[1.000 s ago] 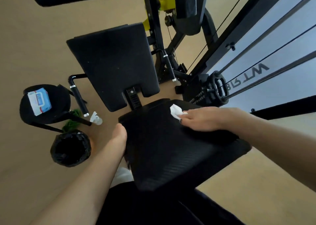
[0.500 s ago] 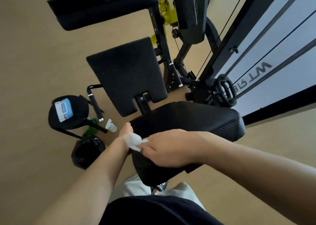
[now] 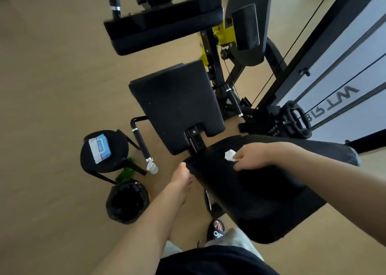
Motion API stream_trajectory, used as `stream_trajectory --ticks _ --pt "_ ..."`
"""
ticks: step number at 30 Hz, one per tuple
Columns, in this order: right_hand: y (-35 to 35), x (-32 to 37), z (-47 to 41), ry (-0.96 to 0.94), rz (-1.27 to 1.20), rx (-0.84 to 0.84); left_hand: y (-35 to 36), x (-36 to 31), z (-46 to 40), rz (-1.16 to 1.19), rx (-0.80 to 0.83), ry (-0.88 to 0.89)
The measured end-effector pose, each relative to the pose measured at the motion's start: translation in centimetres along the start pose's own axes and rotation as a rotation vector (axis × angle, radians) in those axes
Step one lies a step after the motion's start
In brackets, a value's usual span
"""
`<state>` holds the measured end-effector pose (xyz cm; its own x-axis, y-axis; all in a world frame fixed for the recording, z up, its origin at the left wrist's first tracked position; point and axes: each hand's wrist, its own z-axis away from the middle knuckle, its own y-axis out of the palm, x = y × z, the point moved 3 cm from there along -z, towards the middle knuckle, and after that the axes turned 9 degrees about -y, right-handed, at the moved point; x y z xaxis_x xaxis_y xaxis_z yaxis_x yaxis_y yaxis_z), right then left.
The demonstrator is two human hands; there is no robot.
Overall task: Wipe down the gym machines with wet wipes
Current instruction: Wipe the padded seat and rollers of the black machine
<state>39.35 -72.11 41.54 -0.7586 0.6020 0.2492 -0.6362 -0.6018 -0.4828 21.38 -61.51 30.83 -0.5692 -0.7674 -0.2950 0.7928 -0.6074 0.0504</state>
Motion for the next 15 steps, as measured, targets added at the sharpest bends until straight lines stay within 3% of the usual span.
stream_trajectory --ticks 3,7,9,12,15 --pt "0.1 3.9 -2.9 -0.073 -0.312 -0.047 -5.3 -1.4 -2.1 -0.062 -0.035 0.010" --pt "0.5 9.7 -7.4 -0.266 -0.912 0.028 -12.8 -3.8 -4.5 -0.078 -0.106 0.020" --pt "0.8 11.8 -10.1 -0.307 -1.100 0.014 -16.0 -4.7 -5.0 -0.100 -0.132 0.022" --pt "1.5 14.2 -14.4 -0.186 -1.295 -0.136 -19.5 -5.4 -6.6 -0.122 -0.162 -0.002" --pt "2.2 16.0 -18.9 0.002 -1.334 -0.430 -21.5 -7.0 -7.9 -0.149 -0.183 -0.010"
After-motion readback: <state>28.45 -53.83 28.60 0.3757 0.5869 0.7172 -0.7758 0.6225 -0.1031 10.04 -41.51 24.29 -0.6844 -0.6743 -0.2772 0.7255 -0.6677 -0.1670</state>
